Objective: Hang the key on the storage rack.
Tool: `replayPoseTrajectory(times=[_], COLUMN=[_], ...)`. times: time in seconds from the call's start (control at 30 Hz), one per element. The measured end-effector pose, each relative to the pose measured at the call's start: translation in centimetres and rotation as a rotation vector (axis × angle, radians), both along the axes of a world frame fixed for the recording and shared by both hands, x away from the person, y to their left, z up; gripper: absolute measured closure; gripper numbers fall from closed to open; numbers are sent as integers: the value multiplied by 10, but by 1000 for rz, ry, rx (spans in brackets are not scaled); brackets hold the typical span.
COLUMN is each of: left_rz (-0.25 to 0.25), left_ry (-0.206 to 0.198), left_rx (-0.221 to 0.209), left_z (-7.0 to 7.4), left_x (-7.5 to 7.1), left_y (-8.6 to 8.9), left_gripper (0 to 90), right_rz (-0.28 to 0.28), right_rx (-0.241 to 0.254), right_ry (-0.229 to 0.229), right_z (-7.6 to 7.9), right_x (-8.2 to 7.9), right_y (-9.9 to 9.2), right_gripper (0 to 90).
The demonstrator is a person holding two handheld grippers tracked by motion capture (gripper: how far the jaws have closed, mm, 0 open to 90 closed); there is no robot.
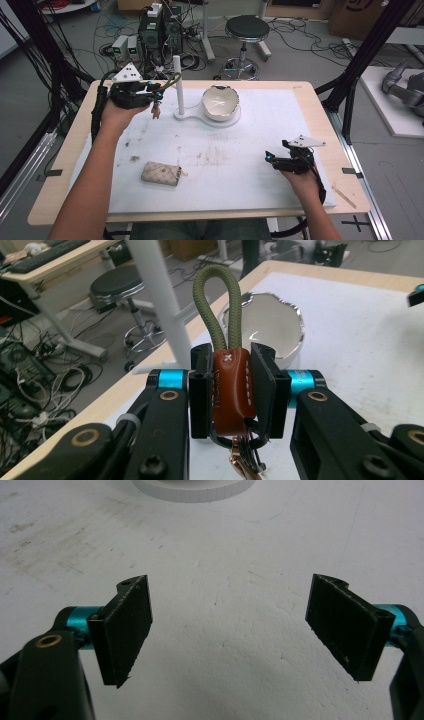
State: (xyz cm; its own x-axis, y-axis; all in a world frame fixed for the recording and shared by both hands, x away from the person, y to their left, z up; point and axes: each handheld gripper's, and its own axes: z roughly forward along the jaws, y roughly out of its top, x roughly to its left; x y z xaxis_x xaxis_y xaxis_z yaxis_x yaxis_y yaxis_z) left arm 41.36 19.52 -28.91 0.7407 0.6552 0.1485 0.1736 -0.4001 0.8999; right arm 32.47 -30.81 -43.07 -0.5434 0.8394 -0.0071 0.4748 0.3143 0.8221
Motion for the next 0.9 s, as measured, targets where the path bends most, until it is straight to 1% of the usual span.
replayPoseTrajectory(times=[0.07,0.17,0.3,0.4,0.43,0.47,0.53,0.57,0.67,0.7,0.73,0.77,0.8,0.83,0.87,0.9], left_rz=[6,9,20,39,49,49,51,51,48,47,50,58,63,64,71,71], left_ry=[12,19,20,24,30,30,35,35,42,52,85,114,100,76,79,79], left_rx=[9,16,23,14,4,4,-10,-10,-42,-47,-35,-30,-47,-63,-62,-62], left_z=[-4,-6,-8,-9,-10,-10,-11,-11,-16,-18,-19,-20,-23,-25,-28,-28], left_x=[4,7,8,9,9,9,6,6,-1,-3,-4,-5,-9,-12,-17,-17], left_y=[1,0,-2,-2,-2,-2,0,0,5,7,9,9,11,12,14,14], left_gripper=[714,713,698,566,532,510,474,464,452,431,431,407,380,380,390,388], right_rz=[-2,-8,-4,-5,-4,-4,-3,-3,-6,-4,-4,-4,-3,-3,-1,-1], right_rx=[-2,1,-2,0,0,0,-1,0,3,2,2,3,3,3,2,2], right_ry=[0,4,2,2,1,1,1,0,-3,-4,-4,-1,0,0,-3,-3], right_z=[0,-1,-1,-1,-1,-1,0,0,0,0,0,0,0,0,0,0], right_x=[0,1,1,1,1,0,0,0,0,1,1,1,1,1,1,1], right_y=[-1,-1,-1,0,0,0,-1,-1,-1,-1,-1,-1,-1,-1,0,0], right_gripper=[190,190,190,190,190,190,190,190,190,190,190,190,190,190,190,190])
